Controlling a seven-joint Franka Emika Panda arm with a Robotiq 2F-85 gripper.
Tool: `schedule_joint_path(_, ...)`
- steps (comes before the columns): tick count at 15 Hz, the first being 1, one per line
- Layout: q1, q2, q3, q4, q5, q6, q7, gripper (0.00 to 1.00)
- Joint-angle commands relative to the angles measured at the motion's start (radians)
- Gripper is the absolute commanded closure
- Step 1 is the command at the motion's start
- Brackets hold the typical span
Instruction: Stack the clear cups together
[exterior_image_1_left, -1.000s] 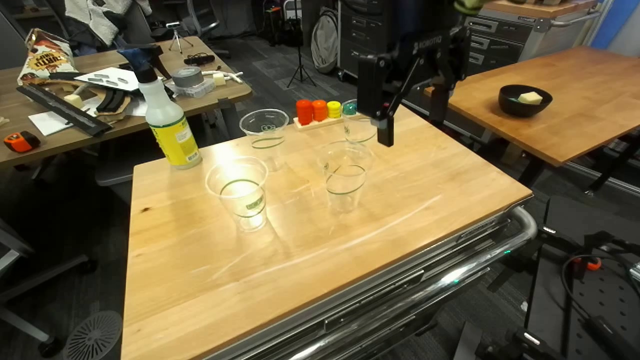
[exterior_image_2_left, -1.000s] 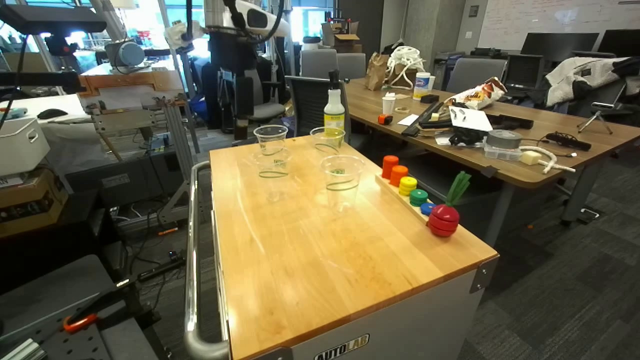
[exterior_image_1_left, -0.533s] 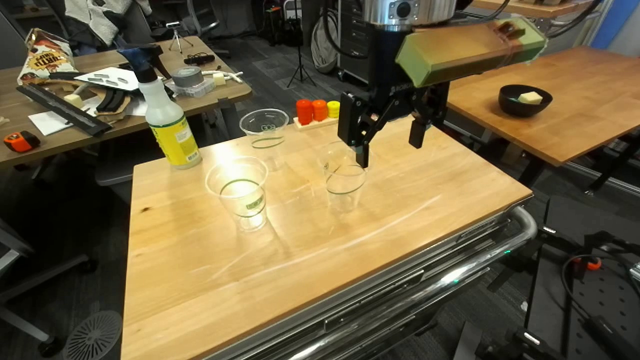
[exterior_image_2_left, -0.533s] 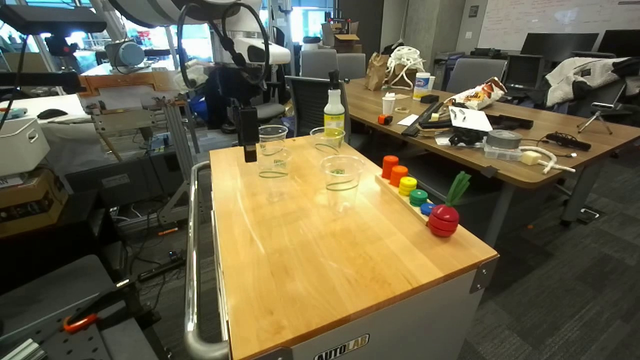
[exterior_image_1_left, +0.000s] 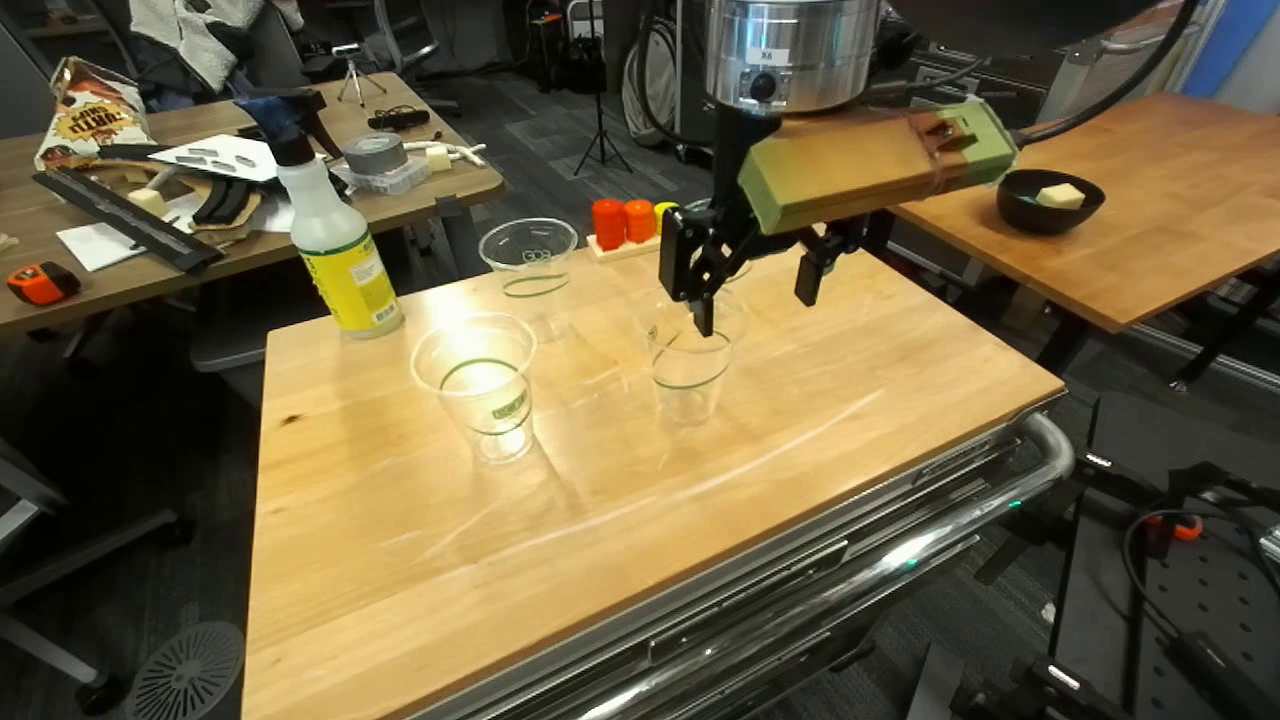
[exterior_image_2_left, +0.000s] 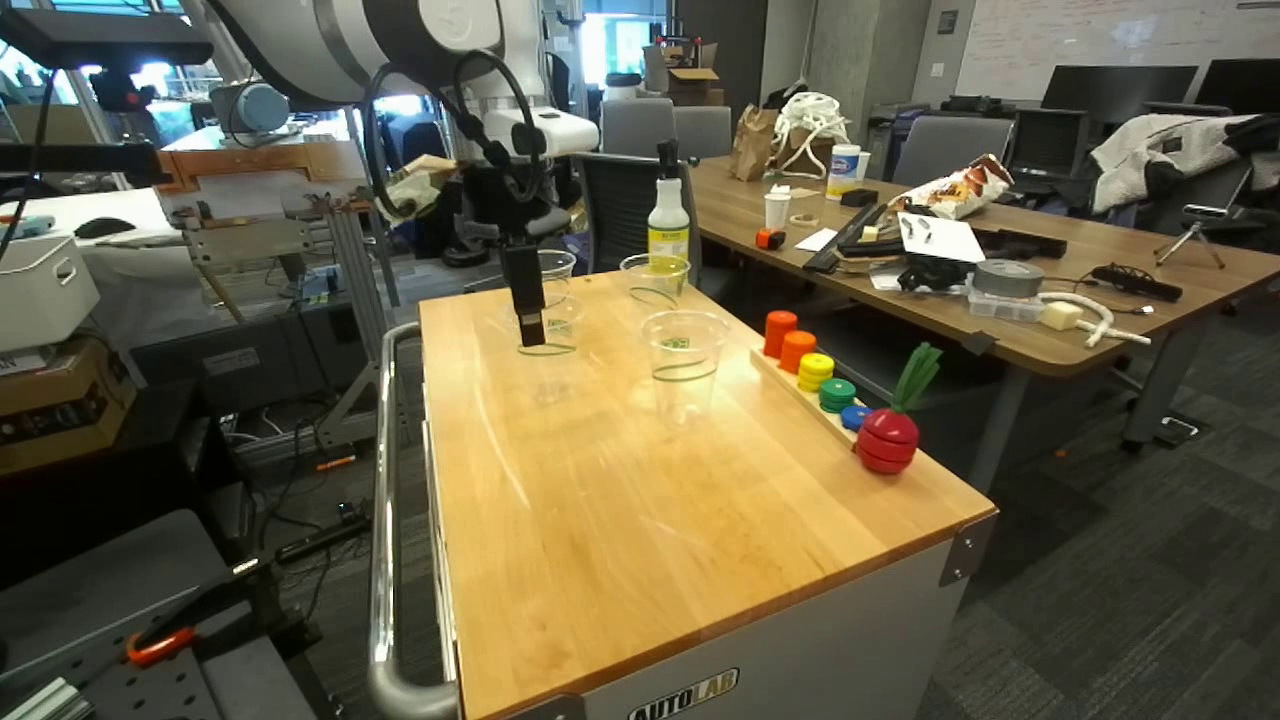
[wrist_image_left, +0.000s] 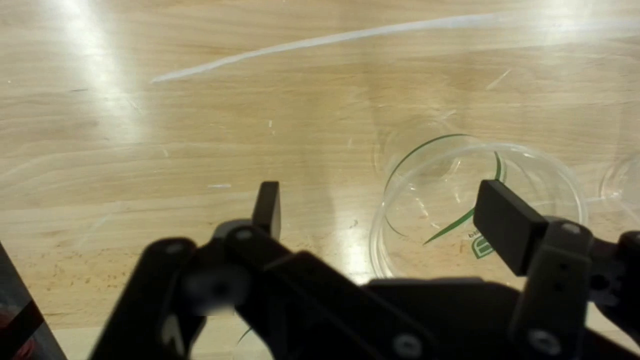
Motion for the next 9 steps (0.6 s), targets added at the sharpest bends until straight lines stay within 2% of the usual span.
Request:
schedule_joint_path(1, 0.016, 0.06, -0.024, 0.043, -0.014, 0.04, 0.037, 0.35)
schedule_joint_path(7, 0.017, 0.09, -0.045, 0.084, 0.055, 0.057, 0.058, 0.82)
schedule_joint_path(9, 0.015, 0.093, -0.049, 0.085, 0.081, 0.06, 0.059, 0.95)
